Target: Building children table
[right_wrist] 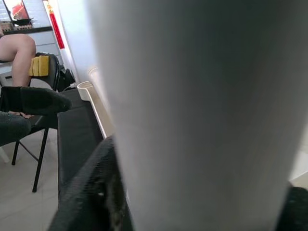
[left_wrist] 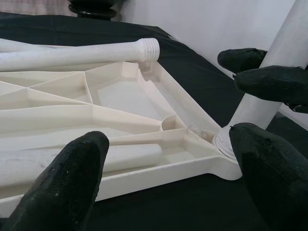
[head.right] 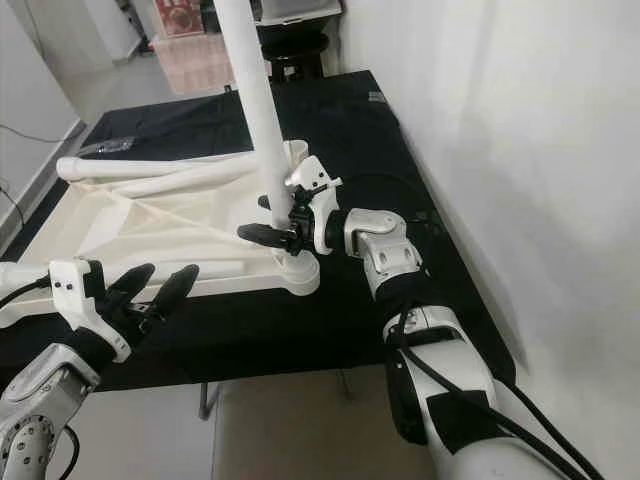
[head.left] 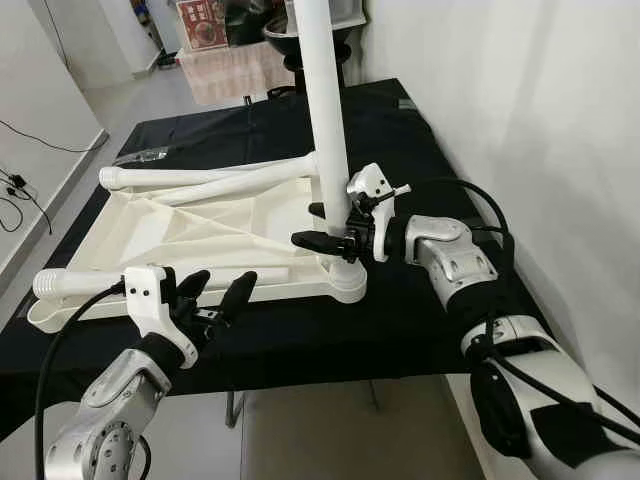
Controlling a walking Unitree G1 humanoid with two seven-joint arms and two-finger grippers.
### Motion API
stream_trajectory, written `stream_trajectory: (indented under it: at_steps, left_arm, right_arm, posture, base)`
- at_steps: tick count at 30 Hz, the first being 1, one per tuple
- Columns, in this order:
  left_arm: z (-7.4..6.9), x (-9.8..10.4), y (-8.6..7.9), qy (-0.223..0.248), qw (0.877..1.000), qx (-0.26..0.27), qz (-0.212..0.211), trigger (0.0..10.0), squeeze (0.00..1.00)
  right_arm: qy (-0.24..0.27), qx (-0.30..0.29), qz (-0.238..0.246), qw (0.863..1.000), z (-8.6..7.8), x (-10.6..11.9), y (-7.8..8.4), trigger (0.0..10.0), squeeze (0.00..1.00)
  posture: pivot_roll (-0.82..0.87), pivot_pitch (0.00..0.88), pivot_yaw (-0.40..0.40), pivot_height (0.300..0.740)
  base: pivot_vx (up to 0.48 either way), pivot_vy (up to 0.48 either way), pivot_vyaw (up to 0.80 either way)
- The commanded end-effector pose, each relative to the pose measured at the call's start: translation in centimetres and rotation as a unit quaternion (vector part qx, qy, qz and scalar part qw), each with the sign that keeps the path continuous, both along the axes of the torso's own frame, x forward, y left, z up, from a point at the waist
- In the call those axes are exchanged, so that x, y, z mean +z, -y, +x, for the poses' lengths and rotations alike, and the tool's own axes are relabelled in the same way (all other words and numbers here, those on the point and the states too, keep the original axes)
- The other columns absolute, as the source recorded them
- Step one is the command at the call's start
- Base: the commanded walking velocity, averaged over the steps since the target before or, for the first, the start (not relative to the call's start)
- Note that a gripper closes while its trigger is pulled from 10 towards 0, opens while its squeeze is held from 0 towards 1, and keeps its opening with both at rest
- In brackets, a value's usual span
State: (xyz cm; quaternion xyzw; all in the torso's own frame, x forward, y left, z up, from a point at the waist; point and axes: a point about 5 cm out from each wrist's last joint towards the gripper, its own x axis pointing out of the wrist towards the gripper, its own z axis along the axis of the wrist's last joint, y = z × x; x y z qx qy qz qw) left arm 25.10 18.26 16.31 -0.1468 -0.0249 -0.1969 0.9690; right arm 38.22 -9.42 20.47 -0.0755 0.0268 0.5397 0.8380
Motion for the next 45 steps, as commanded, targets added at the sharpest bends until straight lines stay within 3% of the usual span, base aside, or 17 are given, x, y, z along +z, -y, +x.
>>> stream_trajectory:
  at_steps: [1, 10, 11, 12, 13, 15, 23, 24, 26, 27, 28, 29, 37, 38, 39, 40, 45]
  left_arm:
    - [0.0, -0.1, -0.2, -0.004, 1.000, 0.007, 0.004, 10.0, 0.00]
    - [-0.1, -0.1, -0.3, -0.004, 1.000, 0.006, 0.002, 10.0, 0.00]
    - [-0.1, -0.1, -0.3, -0.004, 1.000, 0.006, 0.002, 10.0, 0.00]
    - [-0.1, -0.1, -0.3, -0.004, 1.000, 0.006, 0.002, 10.0, 0.00]
    - [-0.1, -0.1, -0.4, -0.004, 1.000, 0.006, 0.002, 10.0, 0.00]
    - [-0.1, -0.1, -0.6, -0.005, 1.000, 0.005, 0.003, 10.0, 0.00]
    - [0.0, 0.0, -0.7, -0.006, 1.000, 0.005, 0.003, 10.0, 0.00]
    - [0.0, 0.1, -0.7, -0.006, 1.000, 0.007, 0.004, 10.0, 0.00]
    - [0.0, 0.1, -0.8, -0.006, 1.000, 0.009, 0.005, 10.0, 0.00]
    - [0.0, 0.1, -0.8, -0.006, 1.000, 0.009, 0.005, 10.0, 0.00]
    - [0.0, 0.1, -0.9, -0.006, 1.000, 0.008, 0.006, 10.0, 0.00]
    - [0.0, 0.1, -0.9, -0.007, 1.000, 0.007, 0.006, 10.0, 0.00]
    - [0.0, 0.2, -0.8, -0.007, 1.000, 0.006, 0.007, 10.0, 0.00]
    - [0.0, 0.2, -0.8, -0.007, 1.000, 0.007, 0.007, 10.0, 0.00]
    - [0.0, 0.2, -0.8, -0.007, 1.000, 0.007, 0.007, 10.0, 0.00]
    - [0.0, 0.2, -0.8, -0.007, 1.000, 0.007, 0.008, 10.0, 0.00]
    - [0.1, 0.1, -0.8, -0.008, 1.000, 0.008, 0.009, 10.0, 0.00]
  right_arm:
    - [-0.004, 0.019, -0.007, 1.000, -0.1, -0.3, -0.8, 0.0, 0.00]
    - [0.006, -0.082, -0.075, 0.994, 0.1, -2.5, 0.3, 0.0, 0.00]
    - [0.001, -0.193, -0.066, 0.979, 0.3, -3.3, 0.2, 0.0, 0.00]
    - [0.001, -0.193, -0.066, 0.979, 0.3, -3.3, 0.2, 0.0, 0.00]
    - [-0.013, -0.294, -0.036, 0.955, -0.6, -4.1, -0.3, 0.0, 0.00]
    - [-0.017, -0.331, -0.020, 0.943, -2.2, -4.6, -1.4, 0.0, 0.00]
    - [0.002, -0.323, -0.011, 0.946, -2.1, -4.1, -2.3, 0.0, 0.00]
    - [0.003, -0.324, -0.014, 0.946, -2.1, -3.9, -2.5, 4.7, 0.00]
    - [0.005, -0.324, -0.017, 0.946, -2.1, -3.9, -2.6, 4.7, 0.00]
    - [0.003, -0.312, -0.012, 0.950, -2.5, -3.6, -3.0, 10.0, 0.00]
    - [0.002, -0.303, -0.006, 0.953, -2.8, -3.4, -3.3, 10.0, 0.00]
    - [-0.004, -0.282, -0.003, 0.959, -3.2, -3.2, -3.7, 10.0, 1.00]
    - [0.007, -0.131, 0.024, 0.991, -2.7, -1.7, -3.8, 10.0, 1.00]
    - [0.010, -0.105, 0.016, 0.994, -2.7, -1.7, -3.6, 10.0, 0.36]
    - [0.010, -0.105, 0.016, 0.994, -2.7, -1.7, -3.6, 10.0, 0.36]
    - [0.011, -0.059, 0.012, 0.998, -2.8, -1.7, -3.4, 10.0, 0.00]
    - [0.006, 0.018, -0.004, 1.000, -3.1, -1.8, -2.8, 10.0, 0.00]
  posture:
    - [-0.03, 0.074, 0.103, 0.740]
    - [-0.05, 0.092, 0.096, 0.740]
    - [-0.04, 0.096, 0.096, 0.740]
    - [-0.04, 0.096, 0.096, 0.740]
    - [-0.05, 0.104, 0.110, 0.740]
    - [-0.05, 0.095, 0.133, 0.740]
    - [-0.06, 0.103, 0.138, 0.740]
    - [-0.05, 0.100, 0.139, 0.740]
    - [-0.05, 0.101, 0.140, 0.740]
    - [-0.05, 0.101, 0.141, 0.740]
    - [-0.05, 0.101, 0.145, 0.740]
    - [-0.05, 0.107, 0.147, 0.740]
    - [-0.04, 0.105, 0.147, 0.740]
    - [-0.04, 0.103, 0.148, 0.740]
    - [-0.04, 0.103, 0.148, 0.740]
    - [-0.04, 0.103, 0.148, 0.740]
    - [-0.03, 0.095, 0.141, 0.740]
  base:
    - [0.000, 0.000, 0.00]
    - [0.000, 0.000, 0.00]
    - [0.000, 0.000, 0.00]
    - [0.000, 0.000, 0.00]
    - [0.000, 0.000, 0.00]
    - [0.000, 0.000, 0.00]
    - [0.000, 0.000, 0.00]
    - [0.000, 0.000, 0.00]
    - [0.000, 0.000, 0.00]
    - [0.000, 0.000, 0.00]
    - [0.000, 0.000, 0.00]
    - [0.000, 0.000, 0.00]
    - [0.000, 0.000, 0.00]
    - [0.000, 0.000, 0.00]
    - [0.000, 0.000, 0.00]
    - [0.000, 0.000, 0.00]
    - [0.000, 0.000, 0.00]
